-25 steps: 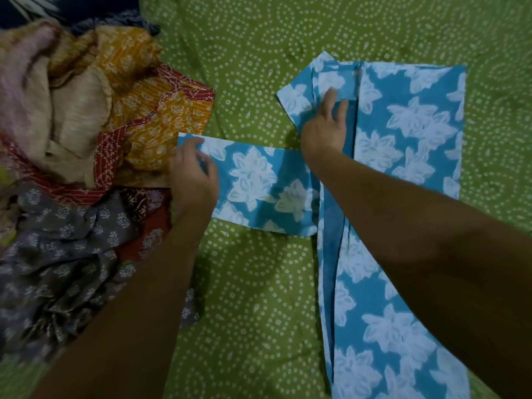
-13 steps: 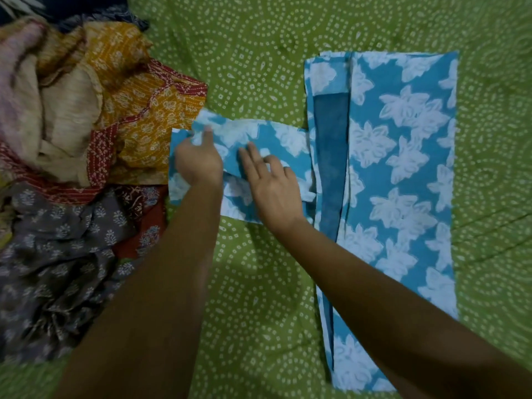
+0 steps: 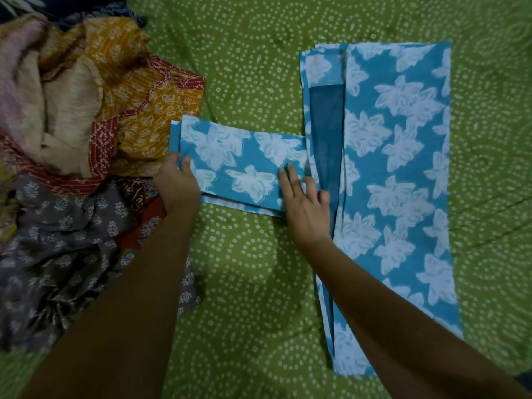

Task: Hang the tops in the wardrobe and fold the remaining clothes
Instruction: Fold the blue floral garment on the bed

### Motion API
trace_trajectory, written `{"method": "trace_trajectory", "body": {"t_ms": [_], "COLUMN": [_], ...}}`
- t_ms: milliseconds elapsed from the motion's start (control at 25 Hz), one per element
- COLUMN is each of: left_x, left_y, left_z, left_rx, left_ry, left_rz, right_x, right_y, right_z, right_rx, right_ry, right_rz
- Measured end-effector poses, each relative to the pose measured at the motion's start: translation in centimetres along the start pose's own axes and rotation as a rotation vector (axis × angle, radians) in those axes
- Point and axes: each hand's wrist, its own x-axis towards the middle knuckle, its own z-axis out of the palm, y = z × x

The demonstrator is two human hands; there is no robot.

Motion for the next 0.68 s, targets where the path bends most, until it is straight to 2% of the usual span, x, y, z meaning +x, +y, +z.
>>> {"method": "trace_trajectory", "body": {"t_ms": [80,120,200,280,320,360,400,480,520,560,600,680], "left_x": [0.2,0.3,0.8,1.1,1.1,1.1,1.2,1.3,1.3,1.2,1.1,0.9], "left_y": [0.2,0.2,-0.4,-1.1,-1.4,-1.7,-2.1,-2.8,-3.0,-3.2,-3.3,-3.1], "left_z": [0.0,0.1,0.4,0.6,0.6,0.5,0.3,0.2,0.1,0.1,0.1,0.2], "left_rx": [0.023,0.042,0.105,0.182,0.228,0.272,0.304,0.281,0.233,0.176,0.120,0.027], "left_ry": [-0.023,-0.036,-0.068,-0.090,-0.085,-0.062,-0.026,0.013,-0.007,-0.050,-0.109,-0.227], "left_rz": [-0.056,-0.081,-0.126,-0.120,-0.100,-0.088,-0.096,-0.125,-0.100,-0.061,-0.033,-0.068], "right_x": [-0.4,-0.7,-1.6,-2.5,-2.7,-2.7,-2.6,-1.7,-1.1,-0.2,0.9,3.1], "right_y": [-0.5,-0.9,-1.6,-1.7,-1.3,-0.5,0.6,2.7,3.4,3.5,2.8,0.2], "right_z": [0.3,0.3,0.9,1.3,1.2,1.0,0.9,0.8,1.0,1.4,1.8,2.4], "right_rx": [0.079,0.075,0.037,0.125,0.173,0.203,0.218,0.198,0.204,0.219,0.211,0.195], "right_ry": [-0.095,-0.108,-0.164,-0.282,-0.292,-0.234,-0.122,0.034,0.018,-0.037,-0.104,-0.195], "right_rz": [0.086,0.066,-0.078,-0.264,-0.350,-0.375,-0.305,0.053,0.245,0.361,0.389,0.220]}}
